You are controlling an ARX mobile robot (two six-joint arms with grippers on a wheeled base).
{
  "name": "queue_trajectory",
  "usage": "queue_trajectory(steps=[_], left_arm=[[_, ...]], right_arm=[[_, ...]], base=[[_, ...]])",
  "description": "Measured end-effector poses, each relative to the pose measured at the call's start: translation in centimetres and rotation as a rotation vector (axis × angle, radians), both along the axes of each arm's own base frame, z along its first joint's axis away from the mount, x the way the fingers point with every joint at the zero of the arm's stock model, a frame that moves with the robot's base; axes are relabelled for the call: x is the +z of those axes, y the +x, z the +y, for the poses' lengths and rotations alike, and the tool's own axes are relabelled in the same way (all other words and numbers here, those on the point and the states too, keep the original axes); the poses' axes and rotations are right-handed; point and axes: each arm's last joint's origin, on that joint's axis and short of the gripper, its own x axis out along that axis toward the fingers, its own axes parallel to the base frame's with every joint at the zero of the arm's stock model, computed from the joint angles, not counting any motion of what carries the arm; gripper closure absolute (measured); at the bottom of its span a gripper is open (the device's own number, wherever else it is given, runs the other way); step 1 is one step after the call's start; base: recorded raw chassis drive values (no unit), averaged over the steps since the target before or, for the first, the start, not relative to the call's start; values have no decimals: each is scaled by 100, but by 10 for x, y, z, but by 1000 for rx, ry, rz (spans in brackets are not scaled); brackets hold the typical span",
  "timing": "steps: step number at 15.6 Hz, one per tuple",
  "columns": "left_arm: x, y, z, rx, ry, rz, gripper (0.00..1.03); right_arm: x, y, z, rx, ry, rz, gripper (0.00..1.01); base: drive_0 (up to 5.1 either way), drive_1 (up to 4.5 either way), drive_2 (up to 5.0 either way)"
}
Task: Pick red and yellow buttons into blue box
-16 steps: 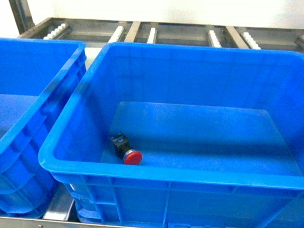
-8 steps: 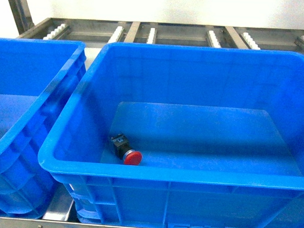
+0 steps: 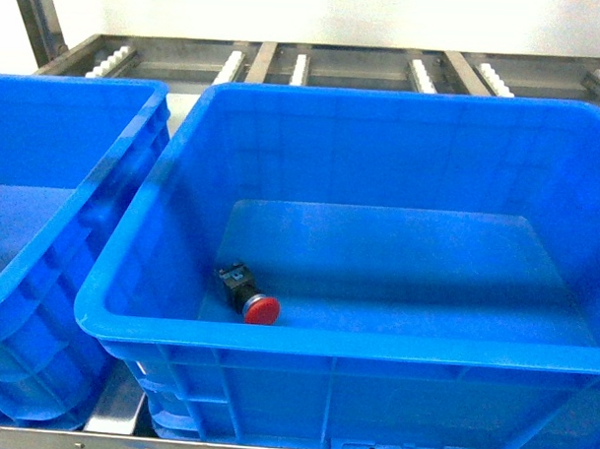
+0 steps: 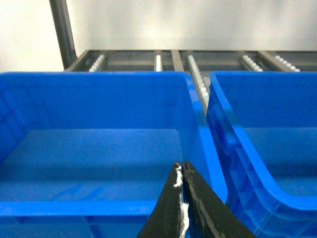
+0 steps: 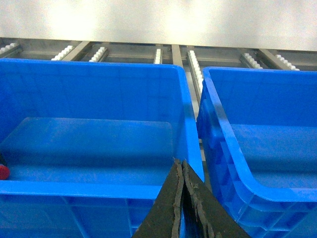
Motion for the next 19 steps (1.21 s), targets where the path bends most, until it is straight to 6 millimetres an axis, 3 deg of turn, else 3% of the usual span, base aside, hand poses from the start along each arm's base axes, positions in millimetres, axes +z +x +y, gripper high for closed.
queue_trajectory(steps=[5,6,7,8,13,17,19], left_arm=[[1,0,0,0,0,-5,101],[1,0,0,0,0,-5,99],[1,0,0,0,0,-5,87],[1,0,0,0,0,-5,85],[1,0,0,0,0,-5,54],[1,0,0,0,0,-5,16],[1,0,0,0,1,-5,3]], right_arm=[[0,0,0,-1,0,1,99],[0,0,0,-1,0,1,91],[0,0,0,-1,0,1,80],[0,0,0,-1,0,1,79],[0,0,0,-1,0,1,47],[0,0,0,-1,0,1,7],[0,0,0,-1,0,1,2]], base=[[0,0,0],[0,0,0],[0,0,0],[0,0,0],[0,0,0],[0,0,0],[0,0,0]])
